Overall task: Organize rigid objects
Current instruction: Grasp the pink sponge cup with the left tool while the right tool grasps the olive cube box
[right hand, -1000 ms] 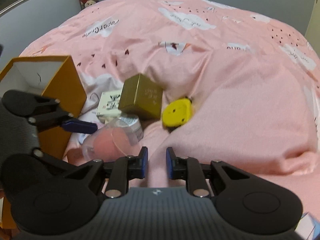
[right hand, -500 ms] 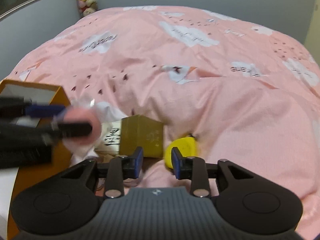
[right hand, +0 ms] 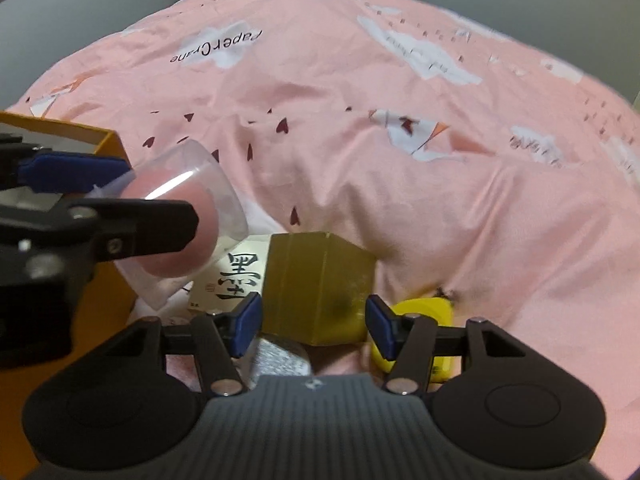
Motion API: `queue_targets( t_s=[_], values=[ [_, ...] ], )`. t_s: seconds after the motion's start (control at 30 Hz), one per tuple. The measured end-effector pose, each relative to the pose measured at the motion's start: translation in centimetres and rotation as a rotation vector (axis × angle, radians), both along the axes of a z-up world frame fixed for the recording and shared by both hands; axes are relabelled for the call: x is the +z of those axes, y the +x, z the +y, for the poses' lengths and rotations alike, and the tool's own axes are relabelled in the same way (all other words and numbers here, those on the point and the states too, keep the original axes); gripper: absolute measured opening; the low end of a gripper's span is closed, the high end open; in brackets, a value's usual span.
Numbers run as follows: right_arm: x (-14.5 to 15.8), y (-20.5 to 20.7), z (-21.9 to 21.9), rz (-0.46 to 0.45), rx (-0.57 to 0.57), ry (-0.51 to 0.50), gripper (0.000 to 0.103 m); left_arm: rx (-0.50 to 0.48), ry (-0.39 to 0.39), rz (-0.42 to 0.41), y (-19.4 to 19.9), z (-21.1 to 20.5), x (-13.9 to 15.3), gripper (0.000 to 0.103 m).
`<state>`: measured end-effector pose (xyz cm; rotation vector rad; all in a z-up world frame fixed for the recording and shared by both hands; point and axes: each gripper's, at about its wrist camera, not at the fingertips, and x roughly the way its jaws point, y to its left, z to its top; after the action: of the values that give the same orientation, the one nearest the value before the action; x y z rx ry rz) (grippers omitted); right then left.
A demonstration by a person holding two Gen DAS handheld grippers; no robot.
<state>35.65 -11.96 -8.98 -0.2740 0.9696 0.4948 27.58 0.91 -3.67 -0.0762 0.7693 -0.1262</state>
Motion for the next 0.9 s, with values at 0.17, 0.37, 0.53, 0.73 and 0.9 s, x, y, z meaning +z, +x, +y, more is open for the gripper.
queue_targets(
  t_s=[0.17, 0.37, 0.53, 0.73, 0.9],
  values=[
    [-0.4, 0.2, 0.6, -0.005, -0.002, -0.019, 0.057, 0.0, 0.009, -0.01, 0.0, -0.1, -0.1, 0.061],
    [-1.7, 0.7, 0.3, 0.004, -0.043, -0.042, 0.054, 0.002, -0.005, -0.01, -0.2, 0.1, -0.1, 0.06],
    [-0.2, 0.0, -0.7, -0.001, -0.057, 0.005, 0.048, 0.015, -0.031, -0.028, -0.7, 0.5, 0.5, 0.057],
    [3.2, -2.3, -1.1, -0.067, -0.019, 0.015, 0.046, 0.006, -0.028, -0.063, -2.2, 0.1, 2.3, 0.005],
    [4.8, -4.1, -1.3, -0.078, 0.019, 0.022, 0.046, -0.004, -0.053, -0.041, -3.2, 0.5, 2.3, 0.005]
  ],
)
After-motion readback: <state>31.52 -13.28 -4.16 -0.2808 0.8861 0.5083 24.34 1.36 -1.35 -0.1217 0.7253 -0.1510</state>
